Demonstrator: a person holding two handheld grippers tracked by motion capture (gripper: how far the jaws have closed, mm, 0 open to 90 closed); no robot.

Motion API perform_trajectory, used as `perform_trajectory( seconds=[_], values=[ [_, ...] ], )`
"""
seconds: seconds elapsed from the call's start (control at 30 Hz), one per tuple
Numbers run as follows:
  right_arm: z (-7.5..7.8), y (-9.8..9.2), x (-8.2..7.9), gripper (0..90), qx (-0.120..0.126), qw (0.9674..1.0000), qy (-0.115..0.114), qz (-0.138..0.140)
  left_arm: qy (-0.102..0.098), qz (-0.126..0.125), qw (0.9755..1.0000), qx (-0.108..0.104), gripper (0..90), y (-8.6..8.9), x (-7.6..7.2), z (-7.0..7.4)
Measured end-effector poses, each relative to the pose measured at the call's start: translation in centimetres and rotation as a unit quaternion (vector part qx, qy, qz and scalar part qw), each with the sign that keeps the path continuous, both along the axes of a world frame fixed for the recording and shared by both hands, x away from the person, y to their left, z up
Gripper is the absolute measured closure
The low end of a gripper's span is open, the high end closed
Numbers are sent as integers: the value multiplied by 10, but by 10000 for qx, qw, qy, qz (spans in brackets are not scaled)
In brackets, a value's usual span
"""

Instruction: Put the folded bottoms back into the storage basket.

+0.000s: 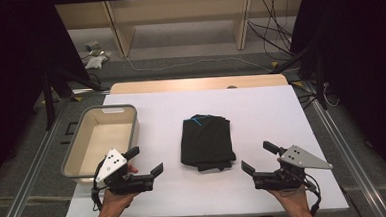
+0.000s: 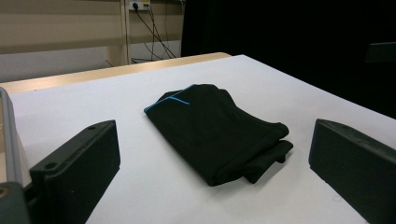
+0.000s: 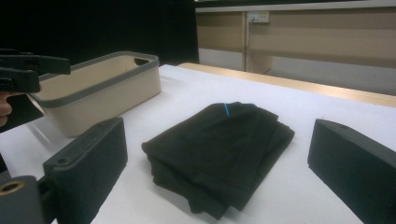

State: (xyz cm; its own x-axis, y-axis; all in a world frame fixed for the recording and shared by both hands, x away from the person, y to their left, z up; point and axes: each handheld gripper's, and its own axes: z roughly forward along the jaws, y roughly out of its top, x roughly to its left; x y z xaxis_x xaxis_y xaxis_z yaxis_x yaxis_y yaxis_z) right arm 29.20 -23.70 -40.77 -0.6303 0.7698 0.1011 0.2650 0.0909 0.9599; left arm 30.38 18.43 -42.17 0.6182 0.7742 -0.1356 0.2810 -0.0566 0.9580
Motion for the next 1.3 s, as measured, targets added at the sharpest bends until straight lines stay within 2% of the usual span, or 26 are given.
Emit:
perform_trajectory(
  seconds=[0.2, 0.33, 0.43, 0.5, 0.53, 0.57, 0.63, 0.7, 0.73, 0.8, 0.87, 0.9, 0.93, 0.97, 1.03, 1.07, 1.17, 1.2, 1.23, 1.27, 1.3],
  values=[
    [0, 0, 1, 58, -6, 10000, -3, 11, 104, 73, 9999, 32, 17, -2, 3, -1],
    [0, -1, 2, 61, 6, 10000, 24, 20, 224, 86, 9997, 2, 18, -4, 6, -1],
    [0, -1, 3, 63, 2, 10000, 47, 70, 394, 131, 9991, -58, 18, -5, 9, -2],
    [0, -1, 3, 64, 7, 10000, 48, 75, 419, 129, 9990, -76, 18, -5, 11, -2],
    [0, 0, 3, 67, 22, 10000, 42, 69, 558, 149, 9983, -77, 18, -6, 13, -2],
    [0, 0, 3, 67, 22, 10000, 42, 69, 558, 149, 9983, -77, 24, -6, 13, -2],
    [1, -1, 4, 68, 27, 10000, 43, 73, 732, 203, 9971, -64, 28, -8, 18, -3],
    [1, -3, 5, 71, 80, 9999, 44, 99, 875, 185, 9959, -138, 30, -10, 23, -4],
    [2, -3, 5, 71, 80, 9999, 35, 96, 1028, 215, 9941, -270, 33, -12, 27, -5],
    [2, -4, 6, 72, 82, 9999, 23, 95, 1089, 201, 9934, -300, 33, -12, 28, -5],
    [2, -6, 8, 72, 83, 9999, 47, 84, 1245, 177, 9916, -285, 33, -15, 33, -7],
    [2, -6, 8, 72, 83, 9999, 47, 84, 1245, 177, 9916, -285, 35, -15, 33, -7],
    [2, -7, 10, 72, 101, 9999, 67, 78, 1392, 184, 9898, -224, 43, -17, 36, -9],
    [2, -7, 10, 72, 90, 9999, 90, 68, 1392, 184, 9898, -224, 45, -17, 36, -9],
    [1, -8, 12, 72, 95, 9999, 85, 54, 1567, 128, 9874, -198, 48, -22, 42, -13],
    [2, -8, 13, 72, 97, 9999, 107, 62, 1567, 128, 9874, -198, 50, -22, 42, -13],
    [1, -8, 15, 68, 111, 9997, 140, 191, 1807, 138, 9829, -318, 59, -25, 49, -16],
    [2, -6, 15, 68, 94, 9991, 137, 401, 1883, 154, 9813, -373, 67, -26, 51, -17],
    [2, -3, 15, 68, 77, 9988, 135, 468, 2054, 155, 9777, -404, 68, -30, 55, -20],
    [2, -3, 15, 68, 77, 9988, 135, 468, 2054, 155, 9777, -404, 68, -30, 55, -20],
    [2, 1, 14, 68, -17, 9984, 116, 547, 2181, 182, 9750, -379, 69, -34, 60, -23]
  ],
)
